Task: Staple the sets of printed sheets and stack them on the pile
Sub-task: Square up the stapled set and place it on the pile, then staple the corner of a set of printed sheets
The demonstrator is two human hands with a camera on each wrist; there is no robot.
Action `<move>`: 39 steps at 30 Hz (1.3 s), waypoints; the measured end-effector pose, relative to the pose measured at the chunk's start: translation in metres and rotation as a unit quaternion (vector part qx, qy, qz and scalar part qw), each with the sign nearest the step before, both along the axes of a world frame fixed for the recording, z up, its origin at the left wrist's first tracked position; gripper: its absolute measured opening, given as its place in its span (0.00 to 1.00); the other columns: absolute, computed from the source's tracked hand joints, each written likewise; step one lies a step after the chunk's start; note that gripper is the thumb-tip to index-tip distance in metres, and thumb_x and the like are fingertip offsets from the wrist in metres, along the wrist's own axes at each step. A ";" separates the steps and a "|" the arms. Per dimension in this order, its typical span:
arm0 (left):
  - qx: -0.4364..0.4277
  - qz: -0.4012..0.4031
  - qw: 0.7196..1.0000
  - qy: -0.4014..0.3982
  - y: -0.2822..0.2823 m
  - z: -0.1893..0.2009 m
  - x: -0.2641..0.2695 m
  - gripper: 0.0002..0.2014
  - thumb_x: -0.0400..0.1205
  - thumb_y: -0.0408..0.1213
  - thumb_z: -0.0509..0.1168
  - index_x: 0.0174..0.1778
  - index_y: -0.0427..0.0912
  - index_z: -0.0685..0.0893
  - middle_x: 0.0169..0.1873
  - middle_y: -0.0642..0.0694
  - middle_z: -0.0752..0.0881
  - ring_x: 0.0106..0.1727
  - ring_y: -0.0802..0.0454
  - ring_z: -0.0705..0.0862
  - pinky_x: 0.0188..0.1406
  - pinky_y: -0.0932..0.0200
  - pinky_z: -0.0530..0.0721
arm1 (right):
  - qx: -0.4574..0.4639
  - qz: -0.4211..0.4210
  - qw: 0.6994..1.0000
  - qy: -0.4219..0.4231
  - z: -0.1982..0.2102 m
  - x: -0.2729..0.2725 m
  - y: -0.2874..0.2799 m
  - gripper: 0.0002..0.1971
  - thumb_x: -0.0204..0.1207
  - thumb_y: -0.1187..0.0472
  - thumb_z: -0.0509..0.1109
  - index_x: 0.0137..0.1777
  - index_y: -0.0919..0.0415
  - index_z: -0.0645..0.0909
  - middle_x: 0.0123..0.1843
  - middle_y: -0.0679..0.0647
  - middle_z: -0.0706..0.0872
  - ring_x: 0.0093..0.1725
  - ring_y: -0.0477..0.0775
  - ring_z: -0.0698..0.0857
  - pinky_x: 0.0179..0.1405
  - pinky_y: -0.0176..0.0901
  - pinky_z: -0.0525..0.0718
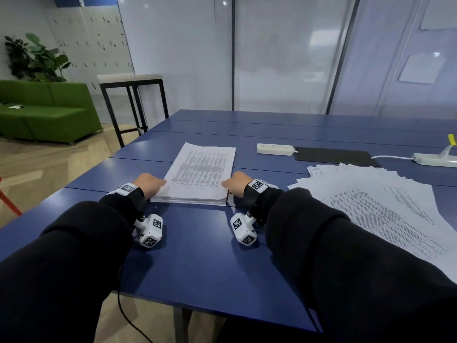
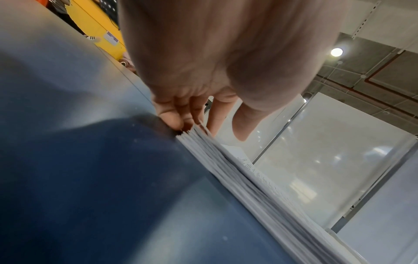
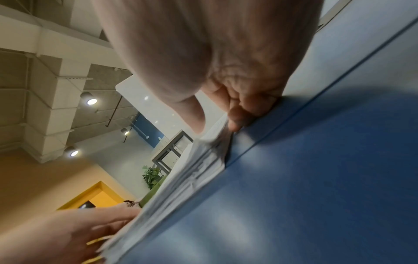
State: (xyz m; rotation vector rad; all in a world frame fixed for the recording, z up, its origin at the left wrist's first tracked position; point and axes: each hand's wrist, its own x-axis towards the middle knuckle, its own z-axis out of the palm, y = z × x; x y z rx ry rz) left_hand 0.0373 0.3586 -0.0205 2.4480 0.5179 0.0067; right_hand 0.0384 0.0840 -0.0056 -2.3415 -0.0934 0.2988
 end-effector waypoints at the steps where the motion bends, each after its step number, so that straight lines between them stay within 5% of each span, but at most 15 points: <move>1: 0.005 0.000 1.000 -0.015 0.001 0.001 0.000 0.21 0.88 0.47 0.67 0.58 0.28 0.87 0.59 0.31 0.88 0.57 0.32 0.86 0.52 0.47 0.80 | 0.067 -0.014 0.998 0.010 0.004 -0.003 -0.004 0.12 0.87 0.60 0.67 0.41 0.62 0.76 0.43 0.57 0.82 0.44 0.62 0.82 0.37 0.46 0.77; 5: 0.084 -0.052 0.980 -0.170 -0.029 0.021 -0.015 0.17 0.85 0.48 0.70 0.60 0.37 0.89 0.62 0.35 0.88 0.64 0.35 0.84 0.65 0.42 0.82 | 0.299 -0.061 0.952 0.013 0.036 -0.039 -0.036 0.09 0.87 0.64 0.69 0.44 0.58 0.76 0.39 0.55 0.77 0.33 0.51 0.76 0.31 0.44 0.75; 8: 0.048 -0.159 0.953 -0.253 -0.085 0.046 -0.039 0.10 0.82 0.47 0.74 0.57 0.49 0.91 0.54 0.47 0.88 0.55 0.46 0.85 0.58 0.52 0.79 | 0.362 -0.017 0.932 -0.011 0.070 -0.077 -0.082 0.02 0.87 0.65 0.69 0.57 0.60 0.81 0.40 0.55 0.81 0.36 0.50 0.80 0.35 0.44 0.79; 11: -0.026 -0.285 0.935 -0.210 -0.151 0.062 -0.062 0.05 0.82 0.42 0.76 0.52 0.51 0.92 0.49 0.54 0.89 0.49 0.55 0.86 0.52 0.58 0.81 | 0.265 -0.028 0.963 -0.031 0.088 -0.084 -0.154 0.13 0.86 0.60 0.71 0.67 0.65 0.85 0.48 0.57 0.84 0.42 0.50 0.83 0.39 0.44 0.82; 15: -0.045 -0.411 0.897 -0.158 -0.225 0.066 -0.082 0.11 0.81 0.42 0.77 0.59 0.52 0.91 0.51 0.55 0.91 0.51 0.61 0.88 0.57 0.62 0.82 | 0.006 -0.142 0.989 -0.033 0.078 -0.078 -0.259 0.14 0.85 0.54 0.72 0.63 0.63 0.86 0.55 0.61 0.85 0.45 0.55 0.83 0.39 0.47 0.83; 18: 0.019 -0.478 0.869 -0.124 -0.268 0.056 -0.092 0.19 0.81 0.44 0.76 0.69 0.54 0.87 0.62 0.56 0.89 0.59 0.57 0.87 0.66 0.56 0.82 | -0.262 -0.157 0.952 0.017 0.062 -0.084 -0.318 0.24 0.84 0.44 0.71 0.53 0.69 0.86 0.53 0.63 0.85 0.49 0.59 0.80 0.46 0.51 0.81; 20: 0.058 -0.519 0.848 -0.091 -0.290 0.047 -0.098 0.26 0.81 0.44 0.76 0.76 0.54 0.81 0.71 0.54 0.84 0.65 0.54 0.85 0.68 0.58 0.80 | -0.334 -0.167 0.927 0.042 0.049 -0.091 -0.342 0.29 0.80 0.34 0.70 0.38 0.63 0.78 0.49 0.59 0.83 0.47 0.58 0.79 0.40 0.48 0.73; 24: 0.112 -0.569 0.813 -0.057 -0.316 0.032 -0.104 0.34 0.80 0.37 0.76 0.83 0.54 0.74 0.79 0.51 0.77 0.76 0.50 0.77 0.75 0.59 0.72 | -0.340 -0.174 0.922 0.067 0.028 -0.103 -0.358 0.33 0.64 0.24 0.75 0.35 0.55 0.72 0.39 0.49 0.79 0.41 0.53 0.80 0.36 0.45 0.70; 28: 0.165 -0.577 0.798 -0.057 -0.319 0.028 -0.109 0.26 0.79 0.38 0.76 0.75 0.52 0.82 0.64 0.50 0.86 0.65 0.47 0.83 0.55 0.63 0.73 | -0.333 -0.166 0.926 0.057 0.023 -0.109 -0.351 0.33 0.59 0.29 0.84 0.39 0.57 0.77 0.49 0.54 0.86 0.49 0.57 0.83 0.39 0.46 0.76; 32: 0.212 -0.579 0.786 -0.041 -0.296 0.033 -0.114 0.17 0.78 0.46 0.78 0.62 0.53 0.87 0.47 0.56 0.84 0.50 0.51 0.82 0.48 0.57 0.78 | -0.314 -0.166 0.934 0.040 0.024 -0.105 -0.346 0.46 0.59 0.39 0.90 0.71 0.65 0.79 0.68 0.59 0.86 0.67 0.63 0.84 0.66 0.51 0.83; 34: 0.260 -0.580 0.772 -0.030 -0.278 0.038 -0.119 0.16 0.77 0.47 0.77 0.59 0.53 0.86 0.44 0.57 0.83 0.47 0.53 0.80 0.49 0.55 0.82 | -0.290 -0.187 0.939 -0.001 0.025 -0.104 -0.343 0.49 0.58 0.45 0.92 0.76 0.63 0.75 0.70 0.58 0.84 0.69 0.63 0.82 0.65 0.50 0.82; 39: 0.325 -0.533 0.781 -0.035 -0.224 0.056 -0.121 0.14 0.75 0.49 0.77 0.55 0.53 0.86 0.39 0.60 0.81 0.44 0.55 0.79 0.44 0.58 0.78 | -0.214 -0.222 0.948 -0.082 0.037 -0.096 -0.345 0.19 0.65 0.54 0.90 0.53 0.60 0.89 0.53 0.57 0.90 0.58 0.62 0.88 0.46 0.43 0.78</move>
